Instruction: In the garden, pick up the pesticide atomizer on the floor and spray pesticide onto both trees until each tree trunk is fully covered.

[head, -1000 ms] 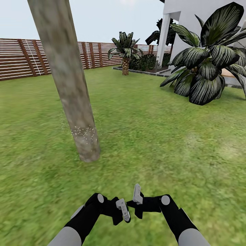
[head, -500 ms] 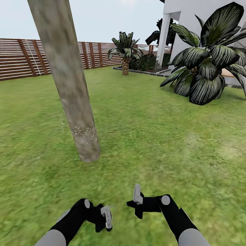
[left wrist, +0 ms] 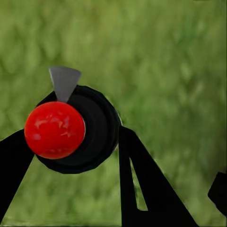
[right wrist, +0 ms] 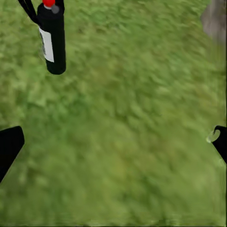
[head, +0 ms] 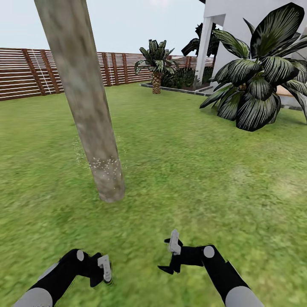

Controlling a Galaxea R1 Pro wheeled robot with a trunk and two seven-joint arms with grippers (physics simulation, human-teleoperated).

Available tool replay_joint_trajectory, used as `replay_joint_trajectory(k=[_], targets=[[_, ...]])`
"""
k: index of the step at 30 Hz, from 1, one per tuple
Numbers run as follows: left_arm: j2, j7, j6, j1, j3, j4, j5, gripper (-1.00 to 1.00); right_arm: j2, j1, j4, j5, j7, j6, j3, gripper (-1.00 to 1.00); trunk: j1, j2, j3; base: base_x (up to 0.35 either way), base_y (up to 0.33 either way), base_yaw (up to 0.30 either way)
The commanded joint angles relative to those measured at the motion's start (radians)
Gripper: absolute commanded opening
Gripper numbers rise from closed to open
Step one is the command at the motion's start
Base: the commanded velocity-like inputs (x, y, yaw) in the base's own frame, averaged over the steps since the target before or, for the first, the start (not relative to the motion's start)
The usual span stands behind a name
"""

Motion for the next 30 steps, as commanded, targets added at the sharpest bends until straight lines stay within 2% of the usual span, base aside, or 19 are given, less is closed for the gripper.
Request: replay_joint_trajectory(k=[1, 2, 3, 4, 6, 8, 9, 10, 11, 12, 13, 14, 15, 16, 19, 23, 24, 27, 30], targets=[[0.002, 0.025, 0.008, 0.0, 0.027, 0.011, 0.01, -1.0, -0.009, 0.0, 0.022, 0.007, -0.04, -0.005, -0.004, 1.0, 0.0, 0.0, -0.001, 0.0, 0.0, 0.0], [0.0, 0.084, 0.008, 0.001, 0.09, 0.042, 0.022, -1.0, -0.026, 0.001, 0.084, 0.006, -0.13, -0.006, -0.005, 1.0, 0.0, 0.0, -0.001, 0.0, 0.0, 0.0], [-0.002, 0.125, 0.007, 0.001, 0.129, 0.067, 0.03, -1.0, -0.035, 0.002, 0.13, 0.006, -0.195, -0.007, -0.005, 1.0, 0.0, 0.0, -0.001, 0.0, 0.0, 0.0], [-0.005, 0.196, 0.006, 0.001, 0.188, 0.116, 0.048, -1.0, -0.047, 0.002, 0.213, 0.004, -0.315, -0.008, -0.005, 1.0, 0.0, 0.0, -0.001, 0.0, 0.0, 0.0], [-0.008, 0.297, -0.015, 0.001, 0.258, 0.191, 0.092, -1.0, -0.059, 0.002, 0.333, 0.002, -0.488, -0.014, -0.005, 1.0, 0.0, 0.0, -0.001, 0.0, 0.0, 0.0], [-0.009, 0.409, -0.102, 0.005, 0.316, 0.288, 0.165, -1.0, -0.064, 0.002, 0.452, 0.0, -0.691, -0.039, -0.005, 1.0, 0.0, 0.0, -0.001, 0.0, 0.0, 0.0], [-0.01, 0.462, -0.162, 0.012, 0.334, 0.337, 0.207, -1.0, -0.065, 0.002, 0.504, -0.001, -0.796, -0.061, -0.005, 1.0, 0.0, 0.0, -0.001, 0.0, 0.0, 0.0], [-0.01, 0.535, -0.245, 0.029, 0.35, 0.398, 0.277, -1.0, -0.067, 0.004, 0.565, -0.002, -0.945, -0.1, -0.006, 1.0, 0.0, 0.0, -0.001, 0.0, 0.0, 0.0], [-0.011, 0.578, -0.287, 0.041, 0.356, 0.428, 0.324, -1.0, -0.067, 0.007, 0.593, -0.004, -1.031, -0.127, -0.006, 1.0, 0.0, 0.0, -0.001, 0.0, 0.0, 0.0], [-0.011, 0.642, -0.333, 0.061, 0.362, 0.458, 0.407, -1.0, -0.068, 0.018, 0.62, -0.02, -1.15, -0.172, -0.007, 1.0, 0.0, 0.0, -0.001, 0.0, 0.0, 0.0], [-0.011, 0.675, -0.354, 0.076, 0.364, 0.469, 0.458, -1.0, -0.068, 0.03, 0.631, -0.041, -1.209, -0.2, -0.007, 1.0, 0.0, 0.0, -0.001, 0.0, 0.0, 0.0], [-0.012, 0.711, -0.377, 0.099, 0.365, 0.478, 0.533, -1.0, -0.069, 0.053, 0.64, -0.091, -1.267, -0.242, -0.007, 1.0, 0.0, 0.0, -0.001, 0.0, 0.0, 0.0], [-0.012, 0.73, -0.401, 0.117, 0.366, 0.483, 0.593, -1.0, -0.07, 0.072, 0.644, -0.151, -1.297, -0.276, -0.007, 1.0, 0.0, 0.0, -0.001, 0.0, 0.0, 0.0], [-0.012, 0.737, -0.418, 0.126, 0.367, 0.486, 0.625, -1.0, -0.074, 0.081, 0.646, -0.195, -1.308, -0.291, -0.007, 1.0, 0.0, 0.0, -0.001, 0.0, 0.0, 0.0], [-0.009, 0.754, -0.464, 0.164, 0.367, 0.502, 0.687, -1.0, -0.09, 0.101, 0.651, -0.309, -1.322, -0.318, -0.005, 1.0, 0.0, 0.0, -0.001, 0.0, 0.0, 0.0], [-0.009, 0.778, -0.468, 0.171, 0.384, 0.505, 0.732, -1.0, -0.086, 0.111, 0.658, -0.325, -1.325, -0.321, -0.005, 1.0, 0.0, 0.0, -0.001, 0.0, 0.0, 0.0], [-0.01, 0.78, -0.467, 0.171, 0.387, 0.507, 0.742, -1.0, -0.077, 0.114, 0.662, -0.331, -1.326, -0.321, -0.007, 1.0, 0.0, 0.0, -0.001, 0.0, 0.0, 0.0], [-0.01, 0.781, -0.471, 0.171, 0.386, 0.51, 0.746, -1.0, -0.062, 0.115, 0.665, -0.334, -1.326, -0.321, -0.008, 1.0, 0.0, 0.0, -0.001, -0.048, -0.005, 0.0], [-0.012, 0.785, -0.472, 0.171, 0.387, 0.509, 0.748, -1.0, -0.062, 0.116, 0.665, -0.334, -1.326, -0.321, -0.008, 1.0, 0.0, 0.0, -0.001, -0.25, -0.057, 0.082]])
